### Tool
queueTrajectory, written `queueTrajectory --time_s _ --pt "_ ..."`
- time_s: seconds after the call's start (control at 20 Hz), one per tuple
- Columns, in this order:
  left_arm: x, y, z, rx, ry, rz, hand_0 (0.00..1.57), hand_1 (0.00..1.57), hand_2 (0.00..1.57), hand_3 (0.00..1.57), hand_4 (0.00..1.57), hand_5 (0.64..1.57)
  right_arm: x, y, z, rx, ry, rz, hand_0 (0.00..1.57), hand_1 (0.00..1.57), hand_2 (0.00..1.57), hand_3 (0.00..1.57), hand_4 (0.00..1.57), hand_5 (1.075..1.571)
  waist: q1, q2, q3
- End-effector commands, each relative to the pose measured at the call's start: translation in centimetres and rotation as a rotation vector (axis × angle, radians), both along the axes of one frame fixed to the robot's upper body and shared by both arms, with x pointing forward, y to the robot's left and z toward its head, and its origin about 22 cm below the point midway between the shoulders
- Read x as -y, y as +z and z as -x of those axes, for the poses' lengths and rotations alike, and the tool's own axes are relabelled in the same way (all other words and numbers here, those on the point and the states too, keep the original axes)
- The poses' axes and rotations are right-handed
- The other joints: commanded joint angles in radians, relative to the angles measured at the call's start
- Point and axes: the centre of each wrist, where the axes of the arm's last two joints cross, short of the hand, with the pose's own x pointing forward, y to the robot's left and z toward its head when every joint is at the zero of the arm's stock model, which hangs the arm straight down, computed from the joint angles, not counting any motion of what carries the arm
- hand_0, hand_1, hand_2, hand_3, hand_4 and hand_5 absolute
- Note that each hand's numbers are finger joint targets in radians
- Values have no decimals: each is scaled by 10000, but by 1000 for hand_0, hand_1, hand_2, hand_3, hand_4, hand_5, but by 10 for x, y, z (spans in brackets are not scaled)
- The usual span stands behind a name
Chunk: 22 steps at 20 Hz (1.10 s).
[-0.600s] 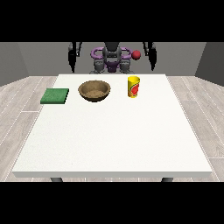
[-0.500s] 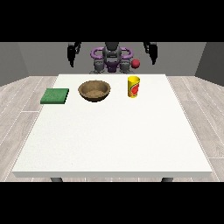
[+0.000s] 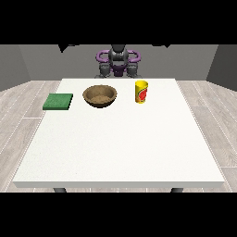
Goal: Pick the cup and pour the ball into the bowl, then pick the bowl and place it on the pad
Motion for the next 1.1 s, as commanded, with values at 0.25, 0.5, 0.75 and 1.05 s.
queueTrajectory --time_s 0.25,0.5,0.75,1.05 --pt "-26 14 -15 1261 46 331 0 0 0 0 0 1542 19 17 -3 937 8 -366 0 0 0 0 0 1570 62 1302 2" --pt "-35 -10 -26 2323 295 167 0 0 0 0 0 1529 20 3 -13 1807 113 -423 0 0 0 0 0 1570 7 2411 2" --pt "-7 -54 -35 2734 723 177 0 0 0 0 0 1526 -3 3 -15 2385 707 -374 0 0 0 0 0 1571 -621 3032 -1" --pt "25 -93 -46 2918 726 -39 0 0 0 0 0 1517 4 12 -30 3020 713 -301 0 0 0 0 0 1571 -724 3551 -2"
